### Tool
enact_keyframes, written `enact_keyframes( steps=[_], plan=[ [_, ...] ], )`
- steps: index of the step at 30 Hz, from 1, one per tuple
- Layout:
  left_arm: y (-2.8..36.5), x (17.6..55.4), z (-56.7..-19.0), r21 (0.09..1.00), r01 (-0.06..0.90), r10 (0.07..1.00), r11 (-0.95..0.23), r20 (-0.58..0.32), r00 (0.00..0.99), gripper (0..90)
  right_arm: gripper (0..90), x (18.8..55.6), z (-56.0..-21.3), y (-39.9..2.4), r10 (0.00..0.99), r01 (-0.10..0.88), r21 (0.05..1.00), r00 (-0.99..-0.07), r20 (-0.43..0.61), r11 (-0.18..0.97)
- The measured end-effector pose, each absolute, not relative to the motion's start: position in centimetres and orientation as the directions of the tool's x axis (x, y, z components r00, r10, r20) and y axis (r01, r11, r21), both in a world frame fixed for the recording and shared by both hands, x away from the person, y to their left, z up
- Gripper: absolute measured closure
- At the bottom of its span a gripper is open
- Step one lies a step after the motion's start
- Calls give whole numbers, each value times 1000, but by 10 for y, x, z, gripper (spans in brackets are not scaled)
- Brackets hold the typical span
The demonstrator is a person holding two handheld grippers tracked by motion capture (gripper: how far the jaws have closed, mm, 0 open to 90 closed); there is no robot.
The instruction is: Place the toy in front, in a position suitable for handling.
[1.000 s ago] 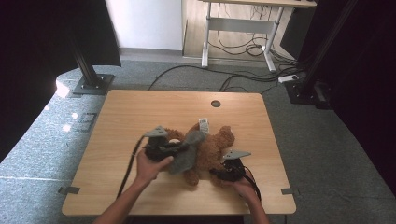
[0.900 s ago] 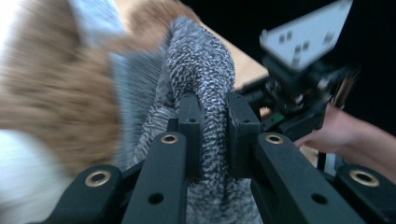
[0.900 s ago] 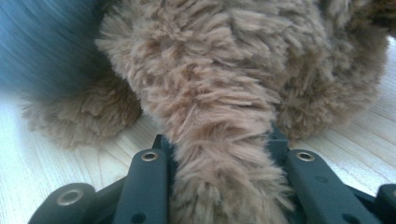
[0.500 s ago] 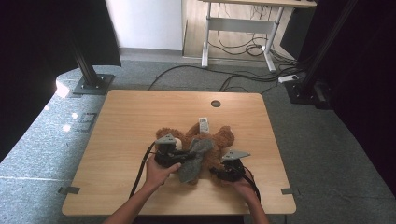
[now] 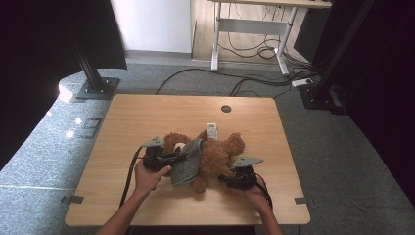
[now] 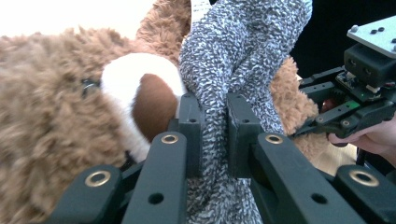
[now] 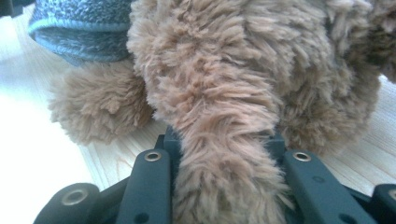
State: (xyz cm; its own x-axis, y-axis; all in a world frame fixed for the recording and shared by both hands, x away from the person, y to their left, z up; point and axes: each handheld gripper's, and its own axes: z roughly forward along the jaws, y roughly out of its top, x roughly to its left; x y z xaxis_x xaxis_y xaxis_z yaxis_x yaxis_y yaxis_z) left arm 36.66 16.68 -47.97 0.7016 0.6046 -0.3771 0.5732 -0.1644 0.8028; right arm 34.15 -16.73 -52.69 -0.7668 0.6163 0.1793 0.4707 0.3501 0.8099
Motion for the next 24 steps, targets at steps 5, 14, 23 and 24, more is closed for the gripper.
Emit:
enact_keyframes(
  steps=[5,14,23,24],
  plan=[
    [181,363,-477,813,561,630,-155,-356,690,785,657,343,-525,-170,624,506,809,-745,236,299],
    [216,365,-487,795,595,707,-115,-355,611,788,657,348,-522,-179,612,552,807,-718,332,210],
    [157,353,-453,838,532,551,-124,-388,739,786,656,349,-523,-178,621,561,808,-702,350,179],
    [146,351,-449,842,523,532,-134,-384,755,786,656,349,-523,-178,623,563,808,-699,352,176]
  ],
)
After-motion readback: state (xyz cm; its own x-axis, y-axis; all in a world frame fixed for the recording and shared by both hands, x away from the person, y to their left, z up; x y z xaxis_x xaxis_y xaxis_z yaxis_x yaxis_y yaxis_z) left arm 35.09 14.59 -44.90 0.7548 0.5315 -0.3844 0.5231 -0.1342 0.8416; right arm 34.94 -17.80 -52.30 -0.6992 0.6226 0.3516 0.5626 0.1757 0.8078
